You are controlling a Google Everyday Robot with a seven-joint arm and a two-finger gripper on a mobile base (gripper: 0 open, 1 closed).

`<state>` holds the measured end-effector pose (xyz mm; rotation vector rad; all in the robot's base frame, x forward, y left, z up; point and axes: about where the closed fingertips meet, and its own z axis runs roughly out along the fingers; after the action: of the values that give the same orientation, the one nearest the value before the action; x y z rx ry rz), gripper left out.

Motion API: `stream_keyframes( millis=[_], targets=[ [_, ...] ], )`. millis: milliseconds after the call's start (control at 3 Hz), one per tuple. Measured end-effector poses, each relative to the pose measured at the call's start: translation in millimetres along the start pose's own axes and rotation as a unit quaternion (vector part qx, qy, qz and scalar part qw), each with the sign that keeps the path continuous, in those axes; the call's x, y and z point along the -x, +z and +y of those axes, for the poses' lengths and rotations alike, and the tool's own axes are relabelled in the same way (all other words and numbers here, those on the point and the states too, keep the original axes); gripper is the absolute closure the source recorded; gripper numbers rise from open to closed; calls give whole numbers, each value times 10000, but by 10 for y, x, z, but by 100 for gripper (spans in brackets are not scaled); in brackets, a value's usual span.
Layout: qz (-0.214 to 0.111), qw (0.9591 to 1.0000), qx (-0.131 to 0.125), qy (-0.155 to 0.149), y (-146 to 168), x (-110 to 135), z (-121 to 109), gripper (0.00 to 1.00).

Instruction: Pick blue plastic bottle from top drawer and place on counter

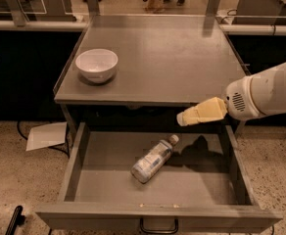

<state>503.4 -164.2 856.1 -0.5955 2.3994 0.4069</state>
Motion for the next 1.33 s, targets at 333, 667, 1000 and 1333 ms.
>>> stream_keyframes(
  millis=[333,667,1000,1333],
  targets=[
    [-151,9997,-2,179,34,-71,-2,0],
    [-217,9947,326,950,379,-297,-30,0],
    [-208,9817,674,1767,774,-507,-2,0],
    [325,9672,1054,2290,1412,-751,280,0]
  ],
)
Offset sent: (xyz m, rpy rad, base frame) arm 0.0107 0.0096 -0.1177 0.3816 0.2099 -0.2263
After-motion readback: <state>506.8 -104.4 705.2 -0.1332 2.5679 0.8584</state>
